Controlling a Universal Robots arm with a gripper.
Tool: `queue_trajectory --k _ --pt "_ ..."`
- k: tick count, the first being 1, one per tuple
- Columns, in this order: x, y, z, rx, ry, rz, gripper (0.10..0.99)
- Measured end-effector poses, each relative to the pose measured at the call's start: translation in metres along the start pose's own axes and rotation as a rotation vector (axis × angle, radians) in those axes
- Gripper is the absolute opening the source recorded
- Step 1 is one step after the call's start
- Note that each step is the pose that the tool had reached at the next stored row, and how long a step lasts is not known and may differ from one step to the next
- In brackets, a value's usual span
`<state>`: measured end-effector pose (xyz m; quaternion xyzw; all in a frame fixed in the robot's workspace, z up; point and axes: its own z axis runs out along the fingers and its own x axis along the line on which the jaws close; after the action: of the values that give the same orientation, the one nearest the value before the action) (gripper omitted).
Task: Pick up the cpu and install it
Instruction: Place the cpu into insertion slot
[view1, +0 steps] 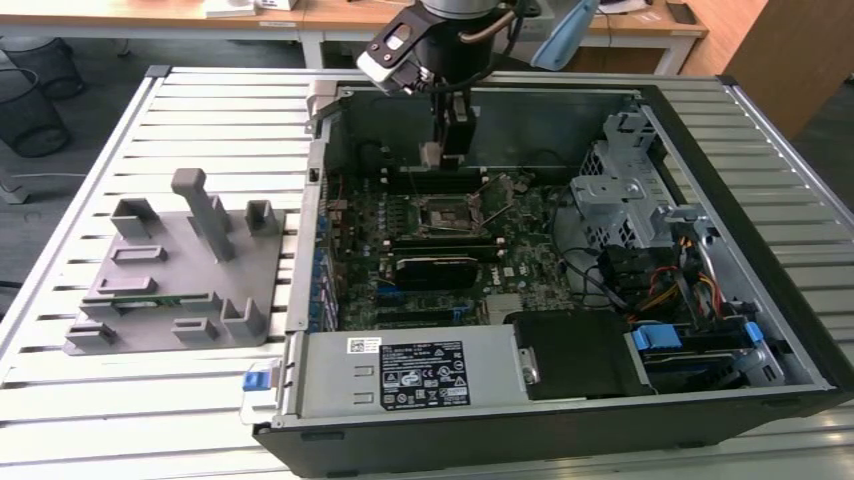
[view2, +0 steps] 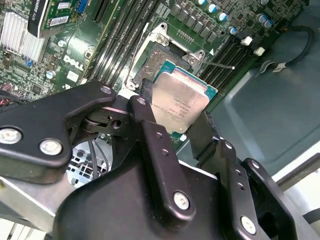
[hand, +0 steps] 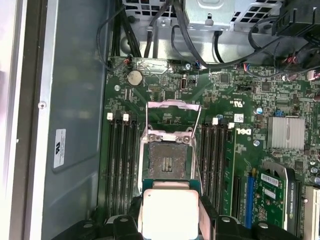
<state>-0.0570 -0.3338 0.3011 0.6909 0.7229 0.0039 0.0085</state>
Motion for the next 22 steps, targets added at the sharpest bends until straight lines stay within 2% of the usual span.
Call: queue_trajectory --k 14,22 --pt "-0.0032 -0.0003 0.0143 0.0 0.0 0.0 0.533" --pt "-0.0034 0.0047 0.0198 0.0 -0.0001 0.0 0.533"
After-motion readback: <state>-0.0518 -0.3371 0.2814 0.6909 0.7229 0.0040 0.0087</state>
